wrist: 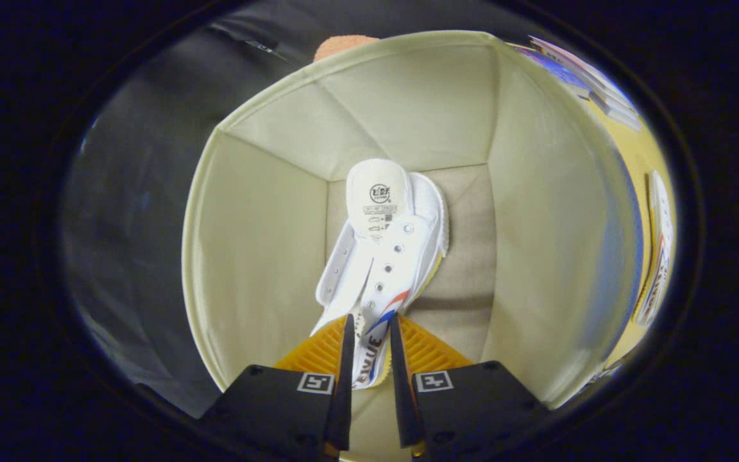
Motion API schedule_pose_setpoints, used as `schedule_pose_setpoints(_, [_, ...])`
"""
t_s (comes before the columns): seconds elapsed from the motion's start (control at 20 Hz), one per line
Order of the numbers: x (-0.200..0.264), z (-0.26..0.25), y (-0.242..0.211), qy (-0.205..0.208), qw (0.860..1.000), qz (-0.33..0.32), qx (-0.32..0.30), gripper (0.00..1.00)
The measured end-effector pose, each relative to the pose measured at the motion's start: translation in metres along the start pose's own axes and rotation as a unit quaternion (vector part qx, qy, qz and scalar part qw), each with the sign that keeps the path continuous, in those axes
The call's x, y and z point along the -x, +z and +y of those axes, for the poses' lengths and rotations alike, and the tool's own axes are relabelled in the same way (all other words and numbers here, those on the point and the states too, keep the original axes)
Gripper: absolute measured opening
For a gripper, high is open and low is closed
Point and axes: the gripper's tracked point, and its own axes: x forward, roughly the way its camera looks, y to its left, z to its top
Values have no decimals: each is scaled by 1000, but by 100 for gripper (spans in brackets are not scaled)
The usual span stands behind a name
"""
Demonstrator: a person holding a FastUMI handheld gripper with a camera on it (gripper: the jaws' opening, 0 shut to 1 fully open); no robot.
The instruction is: Open the storage box then place both shoes into the box .Put the left shoe in first, then the right shoe, with the right side of both shoes facing outward in a uniform manner.
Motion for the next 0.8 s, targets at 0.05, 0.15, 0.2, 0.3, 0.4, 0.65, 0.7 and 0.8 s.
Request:
schedule_pose_setpoints(0.05, [4,1,0,11,1000,-1,0,32])
schedule_pose_setpoints(0.15, [19,12,4,46,999,-12,-1,32])
schedule_pose_setpoints(0.2, [28,14,10,58,998,-22,-2,31])
schedule_pose_setpoints(0.3, [46,12,19,76,996,-37,-9,30])
schedule_pose_setpoints(0.4, [70,9,33,100,993,-56,-21,29])
schedule_pose_setpoints(0.65, [131,-44,83,116,983,-128,-66,36])
schedule_pose_setpoints(0.7, [141,-63,94,109,981,-142,-76,36])
schedule_pose_setpoints(0.8, [162,-107,108,98,976,-165,-101,37])
